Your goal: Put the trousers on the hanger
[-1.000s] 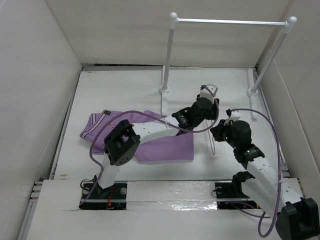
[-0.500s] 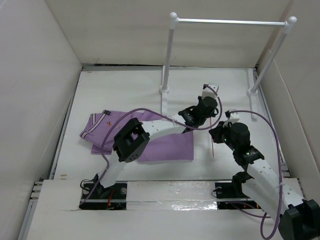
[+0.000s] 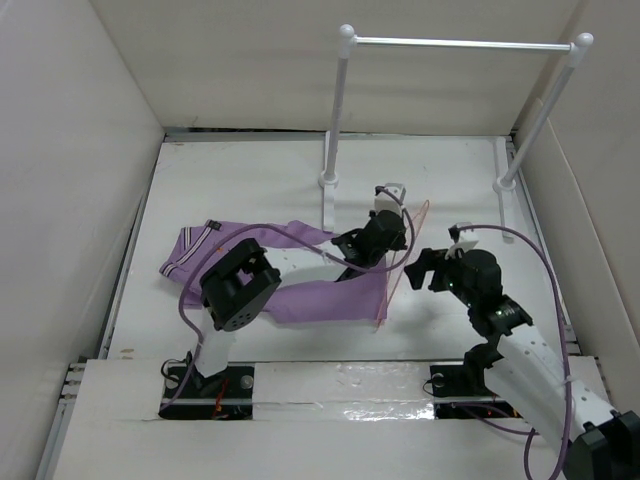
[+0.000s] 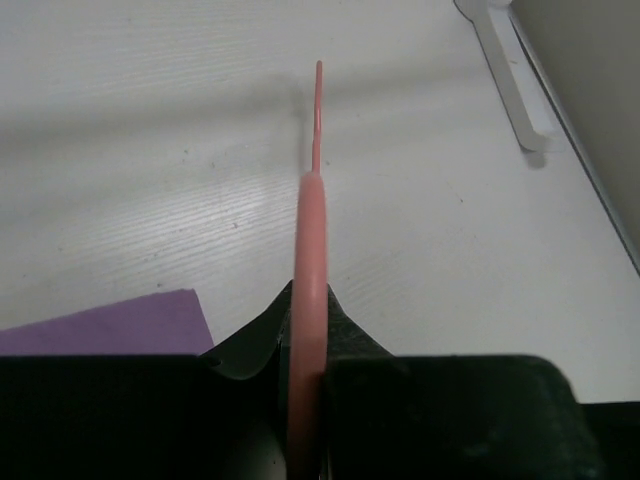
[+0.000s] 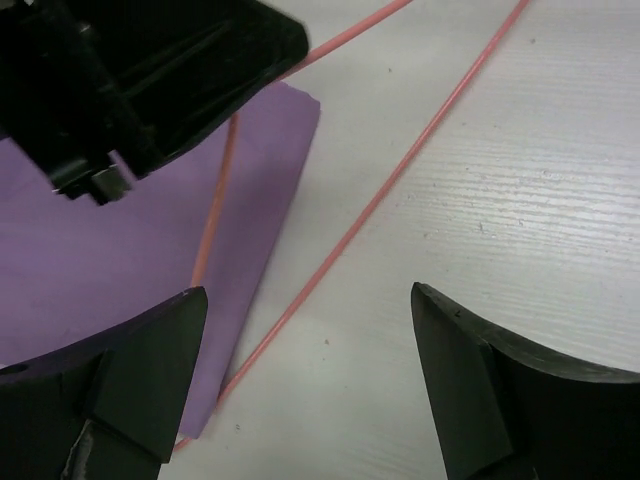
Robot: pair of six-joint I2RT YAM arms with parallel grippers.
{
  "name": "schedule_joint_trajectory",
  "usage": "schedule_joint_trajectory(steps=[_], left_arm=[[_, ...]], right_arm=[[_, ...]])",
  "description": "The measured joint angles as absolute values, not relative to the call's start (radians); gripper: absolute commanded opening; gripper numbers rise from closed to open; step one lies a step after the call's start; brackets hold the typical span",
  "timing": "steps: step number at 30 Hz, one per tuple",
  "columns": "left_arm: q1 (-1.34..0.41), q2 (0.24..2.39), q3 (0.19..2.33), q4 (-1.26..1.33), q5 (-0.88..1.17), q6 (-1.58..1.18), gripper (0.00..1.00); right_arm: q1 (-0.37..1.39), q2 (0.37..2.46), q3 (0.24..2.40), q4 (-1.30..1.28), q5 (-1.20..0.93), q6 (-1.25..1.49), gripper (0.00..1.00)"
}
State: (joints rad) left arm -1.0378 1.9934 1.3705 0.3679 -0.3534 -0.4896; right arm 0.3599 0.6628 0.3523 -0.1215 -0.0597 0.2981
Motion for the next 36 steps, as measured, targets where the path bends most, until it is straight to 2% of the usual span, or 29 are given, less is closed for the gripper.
schedule_joint_trajectory(steps=[2, 3, 4, 5, 6, 8, 11, 13, 14, 18, 25, 29, 31, 33, 34, 36], left_arm=[[-1.037, 1.932, 1.284, 0.409, -0.349, -0.527, 0.0], [-1.039, 1.906, 1.241, 0.441, -0.35, -0.546, 0.0], [-1.041, 1.881, 1.199, 0.467, -0.353, -0.568, 0.0], [-1.046, 1.861, 1.16, 0.495, -0.356, -0.589, 0.0], [-1.048, 1.845, 1.124, 0.524, -0.358, -0.612, 0.0], [-1.054, 1.815, 1.049, 0.576, -0.374, -0.659, 0.0], [-1.06, 1.8, 0.966, 0.638, -0.403, -0.716, 0.0], [-1.061, 1.8, 0.923, 0.67, -0.427, -0.748, 0.0], [-1.061, 1.8, 0.909, 0.678, -0.439, -0.762, 0.0], [-1.061, 1.8, 0.896, 0.722, -0.47, -0.787, 0.0], [-1.052, 1.8, 0.868, 0.759, -0.469, -0.791, 0.0], [-1.039, 1.8, 0.837, 0.794, -0.451, -0.791, 0.0], [-1.034, 1.8, 0.828, 0.805, -0.443, -0.791, 0.0], [-1.028, 1.8, 0.825, 0.82, -0.437, -0.788, 0.0], [-1.026, 1.8, 0.823, 0.825, -0.436, -0.785, 0.0], [-1.026, 1.8, 0.817, 0.834, -0.434, -0.775, 0.0]], right_arm=[[0.361, 0.625, 0.356, -0.137, -0.069, 0.294, 0.73], [0.361, 0.61, 0.358, -0.138, -0.077, 0.293, 0.61], [0.361, 0.603, 0.361, -0.138, -0.086, 0.289, 0.47], [0.361, 0.603, 0.364, -0.136, -0.095, 0.287, 0.17], [0.361, 0.608, 0.368, -0.134, -0.105, 0.284, 0.08], [0.361, 0.647, 0.376, -0.118, -0.129, 0.286, 0.0], [0.362, 0.75, 0.377, -0.076, -0.186, 0.282, 0.03], [0.366, 0.847, 0.382, -0.04, -0.22, 0.282, 0.17], [0.374, 0.897, 0.384, -0.017, -0.229, 0.284, 0.31], [0.414, 1.059, 0.384, 0.08, -0.269, 0.297, 0.44], [0.44, 1.263, 0.375, 0.273, -0.297, 0.347, 0.47], [0.445, 1.304, 0.345, 0.334, -0.29, 0.379, 0.48], [0.454, 1.308, 0.334, 0.368, -0.286, 0.398, 0.54], [0.468, 1.31, 0.326, 0.393, -0.28, 0.407, 0.55], [0.474, 1.313, 0.325, 0.402, -0.278, 0.409, 0.52], [0.482, 1.327, 0.323, 0.421, -0.281, 0.414, 0.35]])
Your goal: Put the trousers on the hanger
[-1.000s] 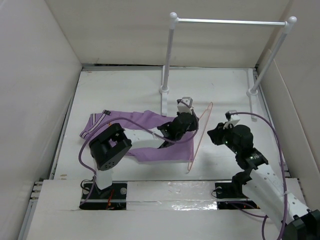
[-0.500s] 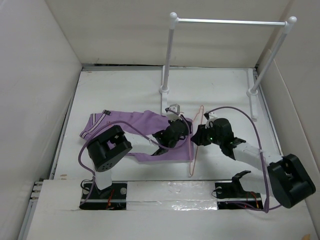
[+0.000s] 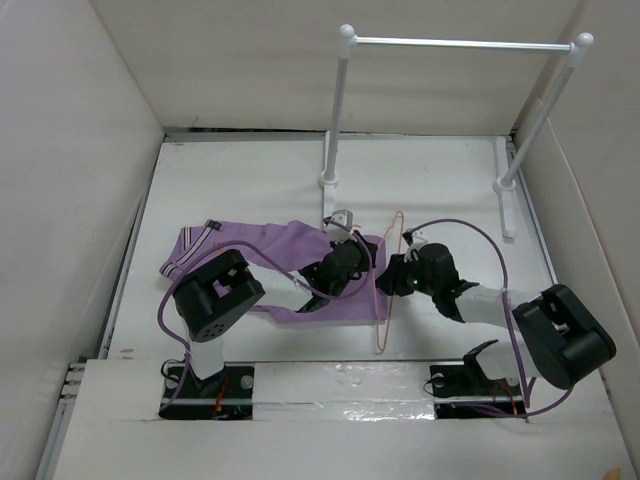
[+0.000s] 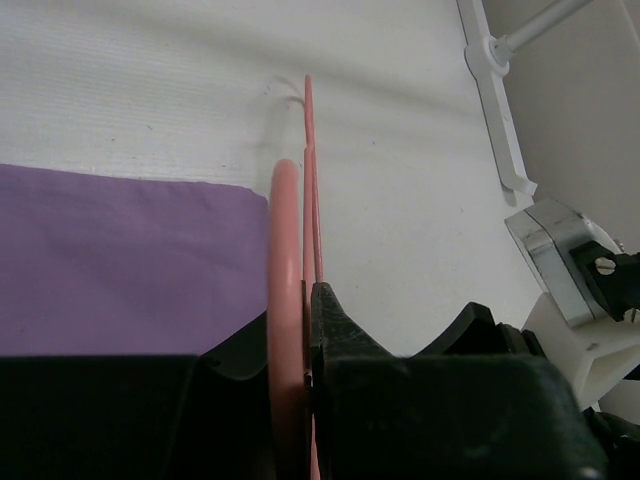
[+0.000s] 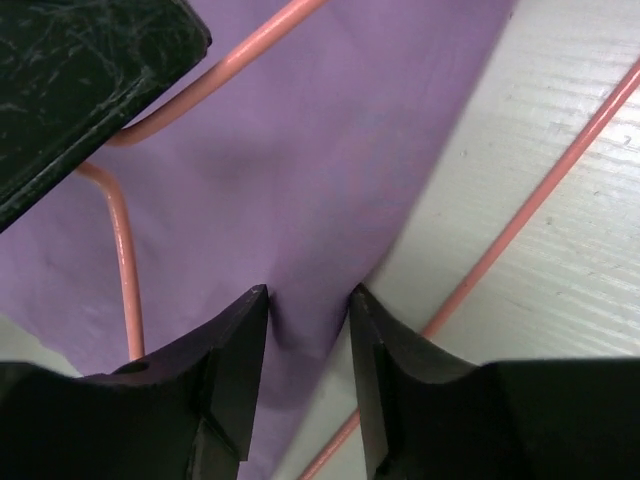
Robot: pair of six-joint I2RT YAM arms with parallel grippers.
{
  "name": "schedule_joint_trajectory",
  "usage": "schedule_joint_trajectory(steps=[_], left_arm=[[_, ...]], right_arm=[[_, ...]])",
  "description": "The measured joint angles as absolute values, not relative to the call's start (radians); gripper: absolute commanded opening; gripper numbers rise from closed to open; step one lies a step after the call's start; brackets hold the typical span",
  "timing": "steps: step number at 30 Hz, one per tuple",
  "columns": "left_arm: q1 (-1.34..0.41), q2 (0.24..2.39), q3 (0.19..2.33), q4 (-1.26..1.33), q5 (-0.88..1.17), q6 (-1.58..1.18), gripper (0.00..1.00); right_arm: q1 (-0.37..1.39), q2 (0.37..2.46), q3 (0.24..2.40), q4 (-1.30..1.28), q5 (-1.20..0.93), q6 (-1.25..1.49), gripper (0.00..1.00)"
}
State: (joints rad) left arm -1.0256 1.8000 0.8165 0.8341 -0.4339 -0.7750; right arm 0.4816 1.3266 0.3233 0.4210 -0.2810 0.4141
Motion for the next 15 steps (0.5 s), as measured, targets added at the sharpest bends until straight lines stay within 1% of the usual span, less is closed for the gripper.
schedule_joint_trajectory(steps=[1, 2, 3, 7, 10, 15], left_arm=[[-1.025, 1.8, 0.815, 0.836, -0.433, -0.77, 0.0], [-1.025, 1.8, 0.813, 0.839, -0.434, -0.764, 0.0], [-1.025, 1.8, 0.812, 0.842, -0.434, -0.757, 0.0], [-1.026, 1.8, 0.809, 0.851, -0.434, -0.722, 0.0], [-1.024, 1.786, 0.781, 0.865, -0.443, -0.699, 0.0], [-1.008, 1.726, 0.715, 0.874, -0.455, -0.672, 0.0]], right_arm=[[0.484, 1.333, 0.32, 0.43, -0.286, 0.419, 0.27], [0.485, 1.337, 0.316, 0.435, -0.289, 0.419, 0.08], [0.484, 1.338, 0.312, 0.435, -0.293, 0.419, 0.01], [0.461, 1.279, 0.311, 0.403, -0.32, 0.419, 0.0], [0.441, 1.15, 0.313, 0.343, -0.318, 0.41, 0.0], [0.365, 0.879, 0.315, 0.208, -0.282, 0.386, 0.0]])
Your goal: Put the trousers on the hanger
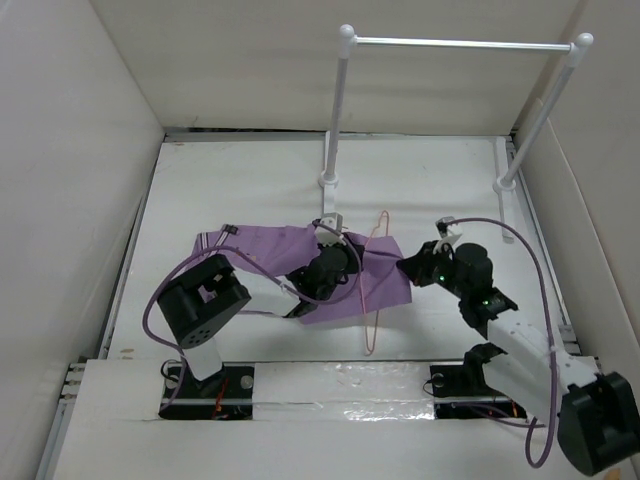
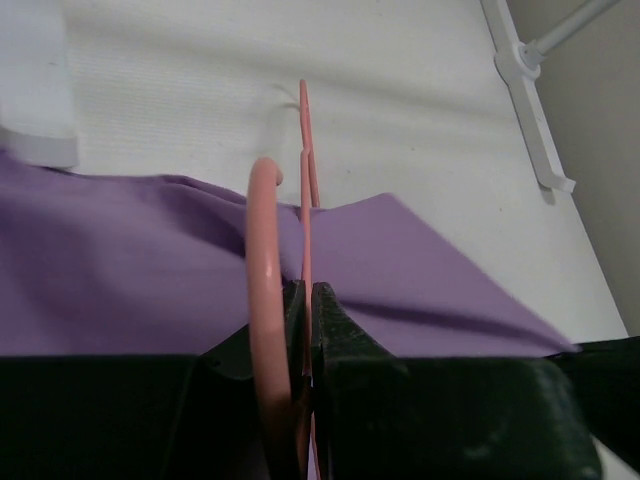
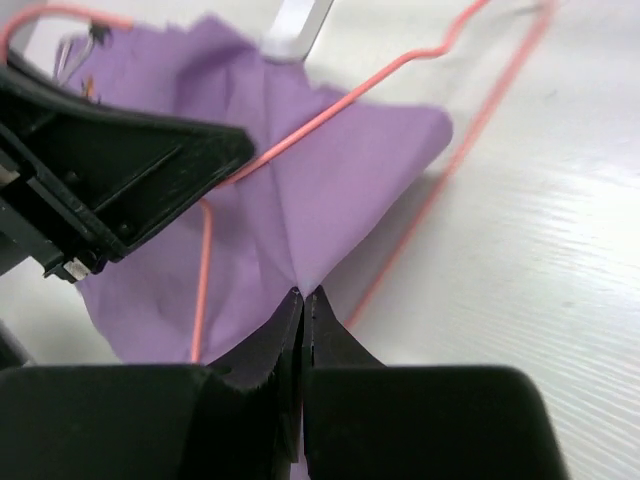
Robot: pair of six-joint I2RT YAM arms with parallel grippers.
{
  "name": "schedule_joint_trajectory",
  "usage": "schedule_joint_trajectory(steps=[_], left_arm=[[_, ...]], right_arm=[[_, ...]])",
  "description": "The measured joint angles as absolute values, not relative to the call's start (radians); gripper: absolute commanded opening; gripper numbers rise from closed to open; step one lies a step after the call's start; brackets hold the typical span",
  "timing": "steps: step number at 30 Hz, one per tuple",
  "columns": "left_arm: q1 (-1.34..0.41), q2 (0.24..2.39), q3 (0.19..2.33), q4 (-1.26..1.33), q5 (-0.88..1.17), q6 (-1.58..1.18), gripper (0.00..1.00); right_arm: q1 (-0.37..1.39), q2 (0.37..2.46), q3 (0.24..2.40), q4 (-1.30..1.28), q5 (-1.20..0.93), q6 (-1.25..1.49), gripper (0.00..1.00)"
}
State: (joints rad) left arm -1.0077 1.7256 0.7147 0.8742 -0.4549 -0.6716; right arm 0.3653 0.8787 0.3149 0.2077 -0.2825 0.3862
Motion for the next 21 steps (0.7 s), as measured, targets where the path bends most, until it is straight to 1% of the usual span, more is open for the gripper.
schedule_joint_trajectory(steps=[4, 9, 16, 21], left_arm=[[-0.984, 1.654, 0.649, 0.859, -0.48, -0.654, 0.0], [-0.95, 1.553, 0.583, 0.809, -0.516, -0.623, 0.0], [-0.889, 1.441, 0.526, 0.728, -0.532, -0.583, 0.0], [-0.873, 1.378, 0.514, 0.673, -0.53, -0.572, 0.0]], right_arm=[[0.25, 0.74, 0.311, 0.11, -0.256, 0.373, 0.0], [0.113, 0.666, 0.31, 0.019, -0.253, 0.357, 0.0], [0.054, 0.553, 0.291, -0.081, -0.255, 0.355, 0.0], [0.007, 0.575, 0.29, -0.089, -0.255, 0.353, 0.0]])
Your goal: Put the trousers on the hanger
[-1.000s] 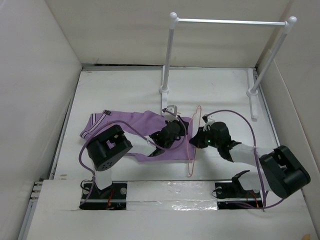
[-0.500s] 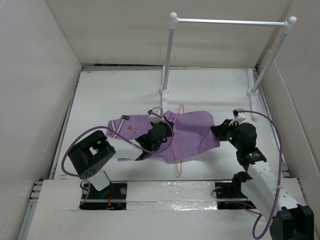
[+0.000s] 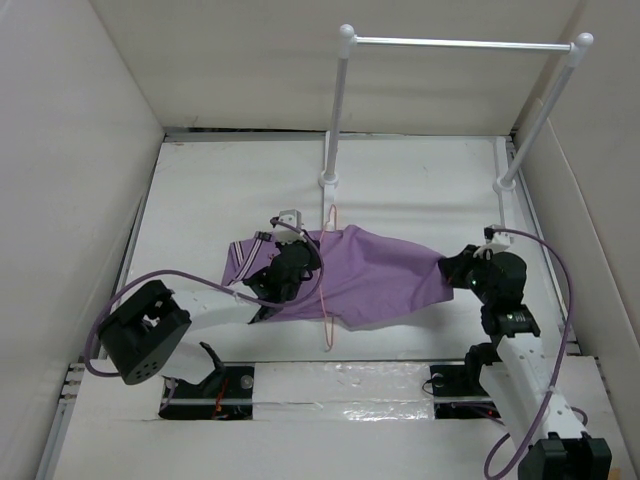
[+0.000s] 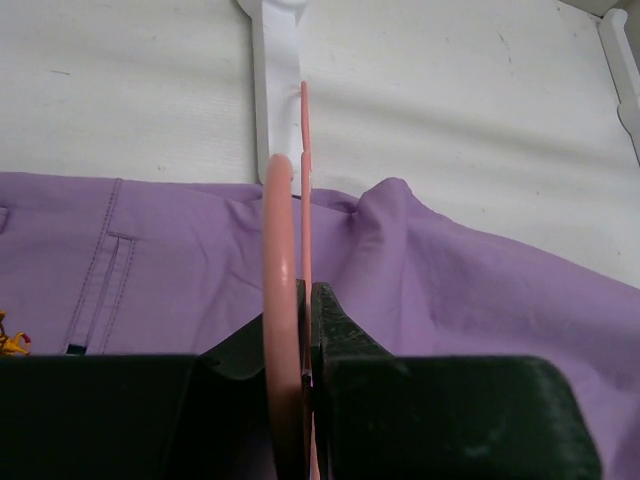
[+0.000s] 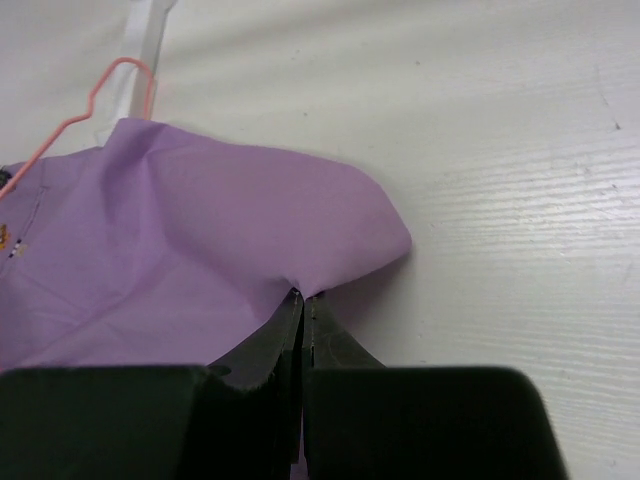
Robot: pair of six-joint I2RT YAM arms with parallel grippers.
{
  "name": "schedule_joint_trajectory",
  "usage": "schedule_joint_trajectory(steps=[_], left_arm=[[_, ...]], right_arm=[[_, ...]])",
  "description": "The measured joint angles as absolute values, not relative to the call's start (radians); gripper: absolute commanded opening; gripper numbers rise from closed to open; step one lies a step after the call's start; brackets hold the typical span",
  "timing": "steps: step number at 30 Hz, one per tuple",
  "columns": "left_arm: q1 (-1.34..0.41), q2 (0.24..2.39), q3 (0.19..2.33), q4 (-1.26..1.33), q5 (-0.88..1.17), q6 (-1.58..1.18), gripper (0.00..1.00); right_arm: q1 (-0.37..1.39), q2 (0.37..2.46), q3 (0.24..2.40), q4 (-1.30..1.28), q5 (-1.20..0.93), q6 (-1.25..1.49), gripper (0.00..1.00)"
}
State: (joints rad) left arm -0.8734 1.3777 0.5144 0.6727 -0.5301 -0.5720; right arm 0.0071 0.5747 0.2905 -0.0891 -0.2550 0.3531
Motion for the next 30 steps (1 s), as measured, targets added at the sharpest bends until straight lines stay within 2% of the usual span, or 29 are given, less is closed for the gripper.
schedule_joint_trajectory(steps=[8, 17, 20, 21, 22, 23, 24, 28, 29, 30], left_arm=[[-0.912, 1.374, 0.522, 0.652, -0.508, -0.558, 0.0], [-0.974, 1.472, 0.612, 0.656, -0.501, -0.588, 0.0], [-0.974, 1.473, 0.625, 0.634, -0.52, -0.598, 0.0], [-0.974, 1.472, 0.631, 0.627, -0.529, -0.6, 0.0], [-0.974, 1.472, 0.636, 0.619, -0.536, -0.601, 0.0], [-0.974, 1.471, 0.64, 0.611, -0.544, -0.601, 0.0], [-0.974, 1.47, 0.645, 0.601, -0.552, -0.601, 0.0], [-0.983, 1.448, 0.663, 0.554, -0.59, -0.588, 0.0], [-0.987, 1.441, 0.669, 0.54, -0.596, -0.583, 0.0], [-0.992, 1.432, 0.677, 0.527, -0.6, -0.576, 0.0]], right_arm=[[-0.013, 0.707, 0.276, -0.016, -0.31, 0.354, 0.0], [-0.013, 0.722, 0.247, 0.027, -0.325, 0.34, 0.03], [-0.013, 0.711, 0.247, 0.025, -0.327, 0.332, 0.25], [-0.013, 0.704, 0.247, 0.022, -0.327, 0.329, 0.4], [-0.013, 0.694, 0.248, 0.018, -0.33, 0.327, 0.51], [-0.013, 0.684, 0.249, 0.013, -0.332, 0.323, 0.66], [-0.013, 0.673, 0.251, 0.004, -0.334, 0.318, 1.0], [-0.007, 0.641, 0.33, -0.076, -0.343, 0.283, 1.0], [0.005, 0.636, 0.358, -0.098, -0.342, 0.278, 0.98], [0.027, 0.63, 0.387, -0.106, -0.345, 0.274, 0.89]])
